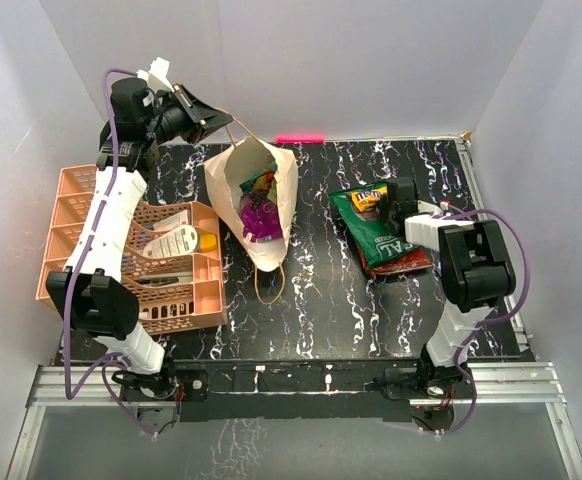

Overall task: Take the snacks out of the paper bag
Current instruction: Place the snack at the center of the board.

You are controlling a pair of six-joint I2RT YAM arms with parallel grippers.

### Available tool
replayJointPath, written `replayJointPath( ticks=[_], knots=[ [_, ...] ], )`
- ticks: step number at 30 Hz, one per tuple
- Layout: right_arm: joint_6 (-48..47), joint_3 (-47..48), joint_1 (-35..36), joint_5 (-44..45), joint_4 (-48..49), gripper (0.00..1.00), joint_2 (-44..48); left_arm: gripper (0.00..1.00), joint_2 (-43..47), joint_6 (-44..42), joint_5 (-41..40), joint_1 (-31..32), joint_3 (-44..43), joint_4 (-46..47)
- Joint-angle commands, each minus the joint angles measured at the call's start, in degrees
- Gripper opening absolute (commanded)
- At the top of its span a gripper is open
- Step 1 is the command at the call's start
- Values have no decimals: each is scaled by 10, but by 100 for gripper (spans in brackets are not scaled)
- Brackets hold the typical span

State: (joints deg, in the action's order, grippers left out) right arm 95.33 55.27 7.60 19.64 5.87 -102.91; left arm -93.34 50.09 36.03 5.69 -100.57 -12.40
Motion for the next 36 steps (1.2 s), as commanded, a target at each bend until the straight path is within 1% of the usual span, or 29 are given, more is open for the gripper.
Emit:
replayJointPath(
  ticks=[1, 4, 5, 7, 9, 11, 13, 16, 17, 19, 21, 23, 25, 27, 29, 31, 33, 35, 36],
  knots=[
    [23, 23, -1, 12, 40, 7, -29, 0, 19, 3, 5, -5, -12, 19],
    [19, 17, 0, 1, 42, 9, -26, 0, 22, 7, 6, -5, -9, 22],
    [20, 10, 1, 1, 42, 11, -20, 0, 22, 8, 6, -5, -9, 23],
    [11, -5, 1, 5, 42, 19, 2, 0, 23, 8, 7, -5, -10, 23],
    [-2, -8, 1, 5, 22, 29, 24, 0, 23, 6, 4, -5, -12, 19],
    [-24, -13, 1, -6, 1, 44, 68, 0, 23, 6, 4, -5, -12, 19],
    [-54, -27, 1, -37, -19, 55, 113, 0, 23, 8, 6, -5, -12, 21],
    [-107, -75, 1, -74, -40, 65, 204, 0, 23, 9, 5, -5, -7, 25],
    [-131, -92, 1, -84, -56, 66, 236, 0, 23, 9, 6, -5, -6, 26],
    [-204, -136, 2, -113, -83, 71, 302, 0, 24, 10, 8, -5, -2, 30],
    [-281, -197, 2, -153, -86, 74, 368, 0, 23, 7, 12, -5, 2, 31],
    [-376, -258, 2, -220, -74, 75, 434, 0, 23, 0, 11, -5, 5, 24],
    [-456, -305, 2, -288, -74, 75, 504, 0, 23, -7, 10, -5, 8, 18],
    [-496, -339, 6, -315, -90, 73, 594, 0, 23, -13, 9, -5, 11, 15],
    [-520, -347, 14, -320, -106, 72, 652, 0, 23, -17, 8, -5, 10, 13],
    [-549, -328, 23, -335, -121, 72, 673, 0, 20, -25, 8, -5, 2, 3],
    [-576, -289, 44, -350, -136, 71, 654, 0, 16, -36, 1, -5, -8, -16],
    [-598, -243, 93, -343, -147, 69, 617, 0, 16, -38, -4, -5, -11, -21],
    [-609, -217, 134, -319, -154, 67, 597, 0, 16, -37, -5, -5, -10, -21]
  ],
)
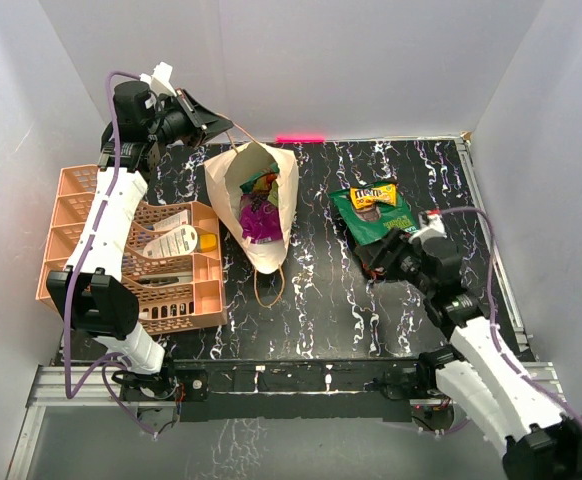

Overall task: Take the snacks out of the paper bag
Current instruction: Place the snack at the center of the board, then take out the snack from the paper bag.

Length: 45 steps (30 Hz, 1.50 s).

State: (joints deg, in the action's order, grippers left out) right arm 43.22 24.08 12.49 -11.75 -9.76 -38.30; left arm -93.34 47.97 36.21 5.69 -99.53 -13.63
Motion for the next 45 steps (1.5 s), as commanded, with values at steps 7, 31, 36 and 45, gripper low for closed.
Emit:
replayJointPath(
  ticks=[7, 31, 36, 45],
  knots=[
    [-239, 316, 444, 332, -41, 60, -249, 0, 15, -6, -5, -5, -22, -2],
    [-452, 687, 405, 404, -34, 25, -668, 0, 9, 6, 10, -5, -68, 2],
    [-441, 745, 390, 395, -67, 27, -724, 0, 9, 12, 12, -5, -64, 9],
    [-399, 803, 367, 438, -113, 36, -788, 0, 5, 13, 15, -5, -70, 7]
  ],
)
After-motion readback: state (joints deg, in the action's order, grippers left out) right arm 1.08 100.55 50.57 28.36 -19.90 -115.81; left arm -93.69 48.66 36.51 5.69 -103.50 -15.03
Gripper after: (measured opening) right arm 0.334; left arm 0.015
